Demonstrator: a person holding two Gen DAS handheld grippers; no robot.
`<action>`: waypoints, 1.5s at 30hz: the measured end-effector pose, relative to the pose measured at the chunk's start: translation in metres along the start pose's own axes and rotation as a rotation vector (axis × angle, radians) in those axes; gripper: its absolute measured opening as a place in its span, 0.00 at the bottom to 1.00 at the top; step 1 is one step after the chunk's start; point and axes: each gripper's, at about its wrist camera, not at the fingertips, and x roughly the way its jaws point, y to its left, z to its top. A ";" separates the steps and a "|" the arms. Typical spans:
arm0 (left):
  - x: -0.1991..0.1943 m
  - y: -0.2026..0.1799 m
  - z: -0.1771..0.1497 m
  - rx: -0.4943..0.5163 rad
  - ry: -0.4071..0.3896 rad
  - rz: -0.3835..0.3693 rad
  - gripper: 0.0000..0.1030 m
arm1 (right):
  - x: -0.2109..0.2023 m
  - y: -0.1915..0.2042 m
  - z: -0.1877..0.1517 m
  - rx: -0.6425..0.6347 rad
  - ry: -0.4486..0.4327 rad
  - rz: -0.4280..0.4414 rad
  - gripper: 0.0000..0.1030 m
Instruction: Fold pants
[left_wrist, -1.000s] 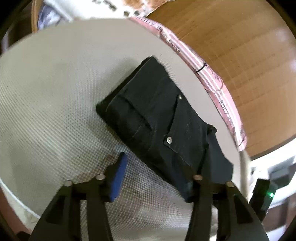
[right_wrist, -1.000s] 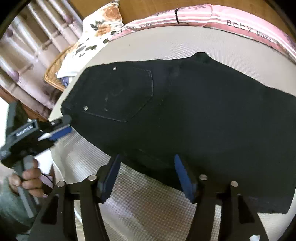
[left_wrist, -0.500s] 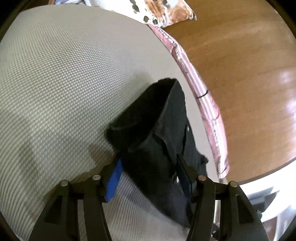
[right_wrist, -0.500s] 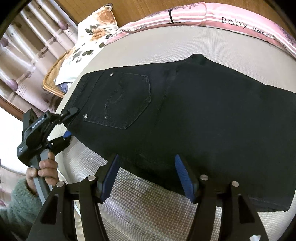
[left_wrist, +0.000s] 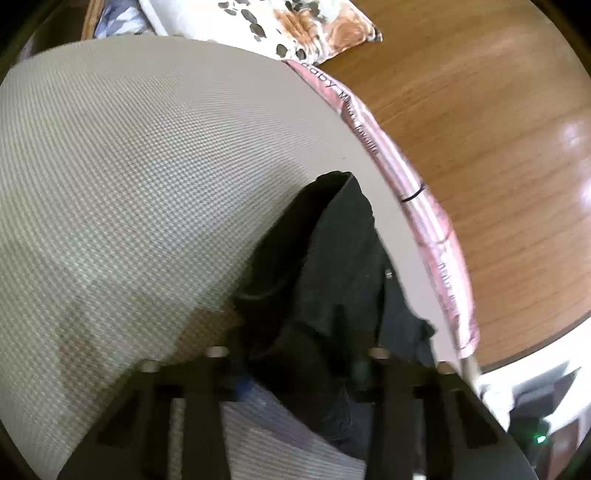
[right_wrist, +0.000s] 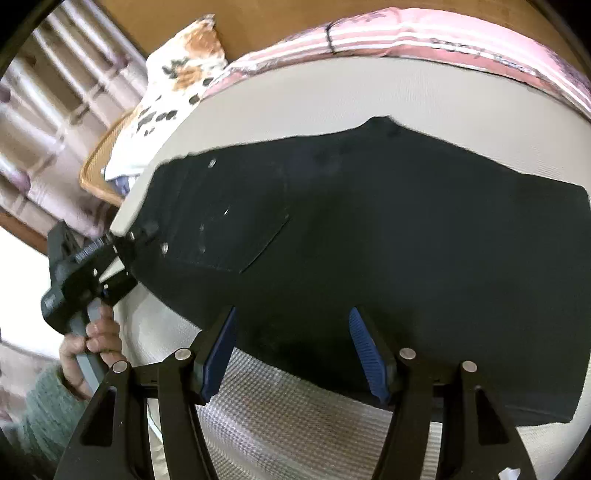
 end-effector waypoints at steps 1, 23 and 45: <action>-0.002 -0.001 0.001 -0.010 0.003 -0.002 0.27 | -0.005 -0.004 0.000 0.016 -0.013 -0.004 0.58; 0.043 -0.335 -0.113 0.763 0.188 -0.277 0.22 | -0.154 -0.188 -0.034 0.437 -0.342 -0.119 0.59; 0.050 -0.333 -0.245 1.282 0.352 -0.244 0.58 | -0.095 -0.233 -0.022 0.461 -0.210 0.246 0.60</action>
